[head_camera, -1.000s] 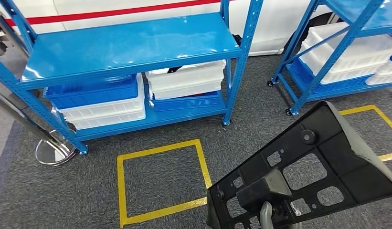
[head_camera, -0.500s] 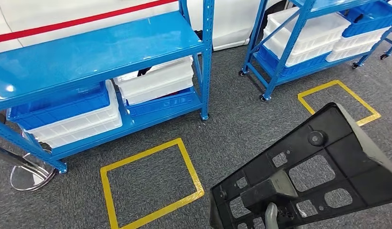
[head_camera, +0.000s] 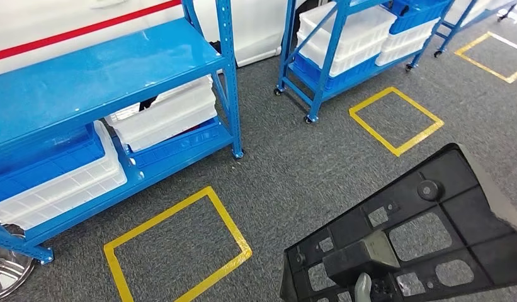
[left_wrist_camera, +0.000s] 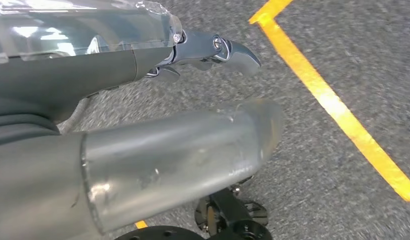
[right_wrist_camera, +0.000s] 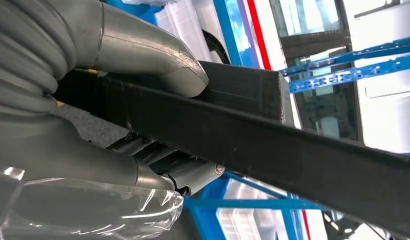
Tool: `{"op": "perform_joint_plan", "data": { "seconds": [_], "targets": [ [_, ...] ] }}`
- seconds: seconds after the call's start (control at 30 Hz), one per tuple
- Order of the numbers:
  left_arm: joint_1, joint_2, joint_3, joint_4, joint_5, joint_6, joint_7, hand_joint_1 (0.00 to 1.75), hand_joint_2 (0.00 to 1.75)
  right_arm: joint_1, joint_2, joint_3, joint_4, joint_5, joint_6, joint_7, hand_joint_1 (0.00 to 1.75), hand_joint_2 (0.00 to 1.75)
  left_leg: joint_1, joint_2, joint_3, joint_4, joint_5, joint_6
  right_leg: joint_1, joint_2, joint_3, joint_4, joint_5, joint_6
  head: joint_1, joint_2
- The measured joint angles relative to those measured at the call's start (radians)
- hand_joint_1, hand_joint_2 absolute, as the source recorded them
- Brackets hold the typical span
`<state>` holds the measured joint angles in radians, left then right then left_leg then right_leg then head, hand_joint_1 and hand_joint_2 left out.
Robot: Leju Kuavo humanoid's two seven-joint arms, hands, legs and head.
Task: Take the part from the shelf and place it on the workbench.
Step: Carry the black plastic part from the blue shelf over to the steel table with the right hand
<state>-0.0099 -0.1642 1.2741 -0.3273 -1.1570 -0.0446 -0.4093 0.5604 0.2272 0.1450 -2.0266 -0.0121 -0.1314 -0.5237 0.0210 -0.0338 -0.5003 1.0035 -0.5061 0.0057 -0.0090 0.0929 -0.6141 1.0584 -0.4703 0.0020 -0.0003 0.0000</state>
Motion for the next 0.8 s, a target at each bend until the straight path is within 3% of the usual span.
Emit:
{"op": "perform_joint_plan", "data": {
  "seconds": [0.07,0.13,0.17,0.2,0.23,0.3,0.37,0.43,0.5,0.57,0.6,0.63,0.67,0.7,0.73,0.8],
  "targets": [
    [0.001,0.0,0.001,0.0,-0.001,-0.01,-0.006,0.0,0.0,-0.004,0.0,-0.001,-0.005,0.0,0.004,0.008,1.75,1.75,-0.001,0.029,-0.003,-0.005,0.005,0.01,0.001,-0.062,-0.045,0.094,-0.059,0.005,0.006,0.0],
    [0.005,0.0,0.004,0.0,-0.002,-0.02,-0.004,0.0,0.0,-0.008,0.0,-0.001,-0.007,0.001,0.004,0.018,1.75,1.75,-0.003,0.062,-0.006,-0.005,0.005,0.012,-0.003,-0.083,-0.099,0.215,-0.114,0.012,0.008,0.0],
    [0.006,0.0,0.006,-0.001,-0.004,-0.024,0.0,0.0,0.0,-0.008,0.0,-0.001,-0.007,0.002,0.002,0.022,1.75,1.75,-0.004,0.078,-0.008,-0.005,0.004,0.012,-0.006,-0.085,-0.11,0.244,-0.119,0.014,0.008,0.0],
    [0.006,0.0,0.009,-0.001,-0.006,-0.027,0.004,0.0,0.0,-0.008,0.0,-0.001,-0.007,0.003,0.0,0.024,1.75,1.75,-0.004,0.092,-0.008,-0.005,0.003,0.01,-0.009,-0.089,-0.098,0.232,-0.105,0.016,0.008,0.0],
    [0.005,-0.001,0.012,-0.002,-0.009,-0.029,0.009,0.0,0.0,-0.008,0.0,-0.001,-0.007,0.003,-0.002,0.026,1.75,1.75,-0.004,0.105,-0.006,-0.005,0.001,0.008,-0.011,-0.098,-0.067,0.184,-0.078,0.016,0.008,0.0],
    [0.005,-0.003,0.019,-0.002,-0.015,-0.031,0.014,0.0,0.0,-0.01,0.0,-0.001,-0.007,0.003,-0.003,0.028,1.75,1.75,-0.007,0.127,0.001,-0.003,-0.004,-0.001,-0.008,-0.143,0.015,0.047,-0.032,0.011,0.008,0.0],
    [0.005,-0.005,0.024,-0.004,-0.02,-0.031,0.018,0.0,0.0,-0.013,0.0,0.0,-0.007,0.003,-0.003,0.027,1.75,1.75,-0.011,0.145,0.007,-0.001,-0.01,-0.012,0.001,-0.172,0.053,-0.023,-0.022,0.0,0.006,0.0],
    [0.002,-0.006,0.026,-0.005,-0.021,-0.031,0.019,0.0,0.0,-0.012,0.0,0.001,-0.008,0.003,-0.003,0.026,1.75,1.75,-0.012,0.164,0.013,-0.003,-0.013,-0.022,0.006,-0.153,0.048,-0.028,-0.022,-0.011,0.004,0.0],
    [-0.001,-0.009,0.027,-0.006,-0.021,-0.031,0.02,0.0,0.0,-0.011,0.0,0.001,-0.01,0.002,-0.003,0.026,1.75,1.75,-0.008,0.135,0.012,0.015,-0.032,-0.032,0.003,-0.131,0.047,-0.035,-0.016,-0.025,0.003,0.0],
    [0.001,-0.011,0.029,-0.007,-0.021,-0.031,0.021,0.0,0.0,-0.014,0.0,0.002,-0.012,0.002,-0.003,0.025,1.75,1.75,-0.003,0.07,-0.027,0.106,-0.091,-0.038,-0.001,-0.108,0.047,-0.04,-0.011,-0.036,-0.002,0.0],
    [0.003,-0.011,0.031,-0.007,-0.022,-0.031,0.021,0.0,0.0,-0.015,0.0,0.002,-0.012,0.002,-0.003,0.025,1.75,1.75,-0.003,0.051,-0.059,0.176,-0.125,-0.038,0.0,-0.095,0.046,-0.04,-0.01,-0.04,-0.004,0.0],
    [0.006,-0.011,0.033,-0.008,-0.023,-0.03,0.022,0.0,0.0,-0.015,0.0,0.003,-0.012,0.002,-0.003,0.025,1.75,1.75,-0.003,0.043,-0.091,0.244,-0.15,-0.038,0.002,-0.081,0.045,-0.038,-0.01,-0.041,-0.004,0.0],
    [0.007,-0.011,0.035,-0.009,-0.024,-0.03,0.023,0.0,0.0,-0.015,0.0,0.003,-0.012,0.002,-0.003,0.025,1.75,1.75,-0.003,0.041,-0.114,0.286,-0.156,-0.038,0.003,-0.066,0.044,-0.037,-0.01,-0.042,-0.005,0.0],
    [0.008,-0.011,0.037,-0.009,-0.026,-0.03,0.023,0.0,0.0,-0.015,0.0,0.003,-0.012,0.002,-0.003,0.025,1.75,1.75,-0.003,0.04,-0.121,0.291,-0.141,-0.037,0.004,-0.051,0.044,-0.035,-0.01,-0.042,-0.005,0.0],
    [0.007,-0.011,0.039,-0.01,-0.027,-0.03,0.024,0.0,0.0,-0.015,0.0,0.003,-0.012,0.002,-0.004,0.025,1.75,1.75,-0.003,0.038,-0.111,0.258,-0.11,-0.036,0.004,-0.036,0.045,-0.033,-0.01,-0.042,-0.005,0.0],
    [0.005,-0.012,0.043,-0.01,-0.031,-0.03,0.024,0.0,0.0,-0.015,0.0,0.003,-0.012,0.002,-0.005,0.025,1.75,1.75,-0.002,0.012,-0.062,0.131,-0.034,-0.031,0.005,-0.008,0.045,-0.028,-0.011,-0.04,-0.005,0.0]
  ]
}}
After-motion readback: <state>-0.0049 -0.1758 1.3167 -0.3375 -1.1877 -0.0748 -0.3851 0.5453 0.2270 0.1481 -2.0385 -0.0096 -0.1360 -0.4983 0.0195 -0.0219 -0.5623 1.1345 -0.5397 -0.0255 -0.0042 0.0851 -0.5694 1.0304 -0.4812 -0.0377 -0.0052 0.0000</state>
